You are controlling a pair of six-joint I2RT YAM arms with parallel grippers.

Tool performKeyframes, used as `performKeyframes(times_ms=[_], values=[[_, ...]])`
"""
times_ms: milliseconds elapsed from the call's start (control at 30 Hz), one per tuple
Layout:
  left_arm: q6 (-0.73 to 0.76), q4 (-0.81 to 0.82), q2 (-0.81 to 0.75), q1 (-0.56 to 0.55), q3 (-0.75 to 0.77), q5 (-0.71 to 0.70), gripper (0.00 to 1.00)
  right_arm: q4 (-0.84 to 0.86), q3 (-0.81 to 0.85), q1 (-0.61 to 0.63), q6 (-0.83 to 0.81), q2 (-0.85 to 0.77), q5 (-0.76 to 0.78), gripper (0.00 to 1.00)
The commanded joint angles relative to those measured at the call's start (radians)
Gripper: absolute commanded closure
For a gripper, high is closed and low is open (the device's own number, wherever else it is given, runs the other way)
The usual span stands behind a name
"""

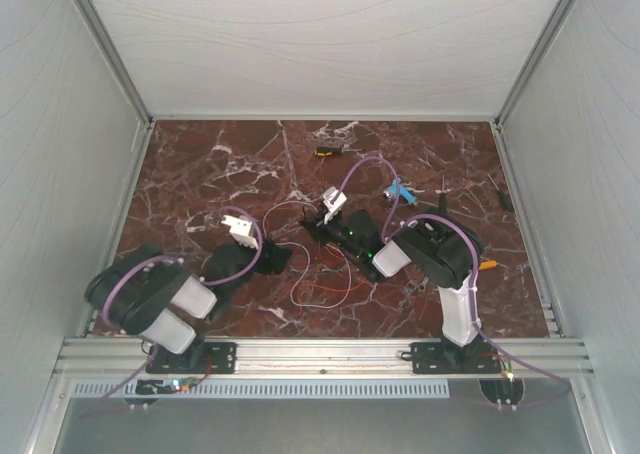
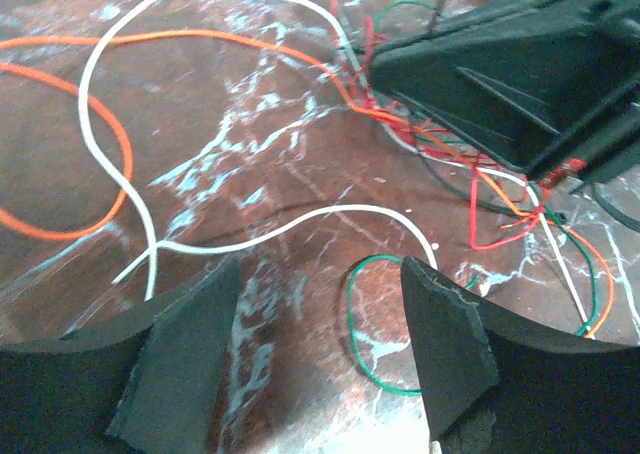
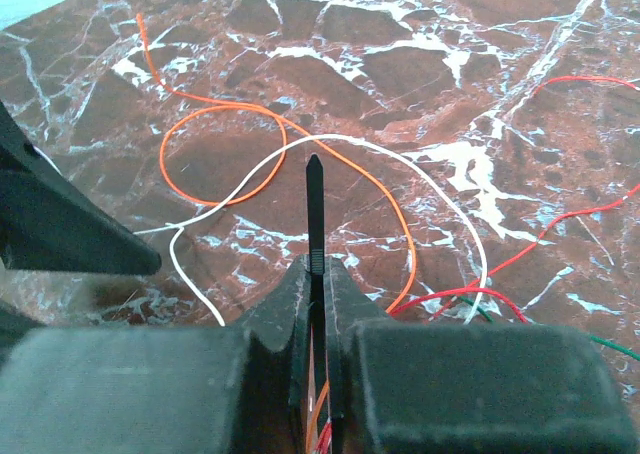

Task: Zip-tie the wires
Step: Pick up the ribbon at the center of the board.

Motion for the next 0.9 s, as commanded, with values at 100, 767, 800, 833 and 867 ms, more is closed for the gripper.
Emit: performKeyframes(times_ms=[100, 767, 800, 833, 867], values=[[0.095, 0.425, 0.156, -0.082, 0.085, -0.011, 0.39, 0.091, -0.012, -0.013, 0.051, 0.012, -0.008, 1.00], [0.016, 0.451, 0.383, -0.209, 0.227, -0.260, 0.55, -0.126, 0.057, -0.044, 0.120, -0.028, -0.109, 1.00], [0.002, 0.451, 0.390, -0.214, 0.230, -0.275, 0.56, -0.143, 0.063, -0.049, 0.128, -0.031, -0.115, 1.00], [-0.010, 0.453, 0.398, -0.219, 0.232, -0.299, 0.56, -0.164, 0.068, -0.055, 0.136, -0.035, -0.126, 1.00], [-0.024, 0.455, 0.403, -0.224, 0.233, -0.315, 0.57, -0.179, 0.074, -0.064, 0.149, -0.036, -0.143, 1.00]])
